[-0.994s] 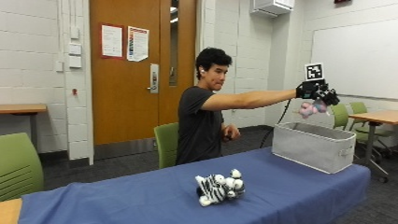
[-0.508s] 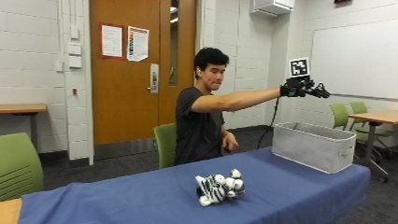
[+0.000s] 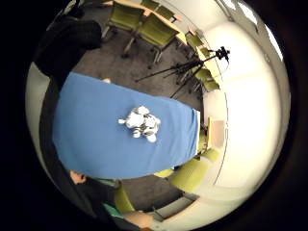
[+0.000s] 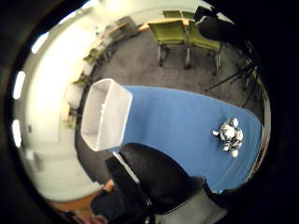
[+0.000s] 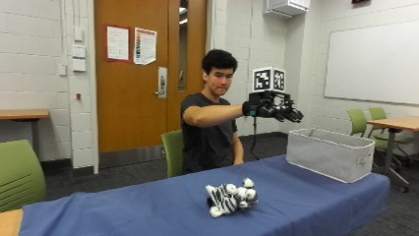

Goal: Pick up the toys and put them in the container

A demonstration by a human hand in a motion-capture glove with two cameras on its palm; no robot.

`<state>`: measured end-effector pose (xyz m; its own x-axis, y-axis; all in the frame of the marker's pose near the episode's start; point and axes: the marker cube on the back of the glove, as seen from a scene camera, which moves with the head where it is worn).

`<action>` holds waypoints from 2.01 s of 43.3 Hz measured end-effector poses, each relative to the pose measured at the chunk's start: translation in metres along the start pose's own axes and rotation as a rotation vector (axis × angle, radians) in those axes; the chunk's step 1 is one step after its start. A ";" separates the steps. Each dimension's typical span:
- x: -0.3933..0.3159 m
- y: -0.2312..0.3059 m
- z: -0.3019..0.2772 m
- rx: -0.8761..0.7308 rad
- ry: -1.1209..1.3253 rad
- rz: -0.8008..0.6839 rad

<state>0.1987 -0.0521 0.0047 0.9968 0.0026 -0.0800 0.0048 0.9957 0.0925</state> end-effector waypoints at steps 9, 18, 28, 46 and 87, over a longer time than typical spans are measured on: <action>0.082 0.010 0.066 -0.058 -0.005 0.104; 0.123 0.015 0.135 -0.115 -0.029 0.155; 0.142 0.021 0.206 -0.212 -0.072 0.176; 0.154 0.050 0.251 -0.319 -0.131 0.164; 0.127 0.067 0.204 -0.273 -0.147 0.268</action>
<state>0.3421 -0.0038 0.2028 0.9606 0.2721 0.0560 -0.2586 0.9495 -0.1776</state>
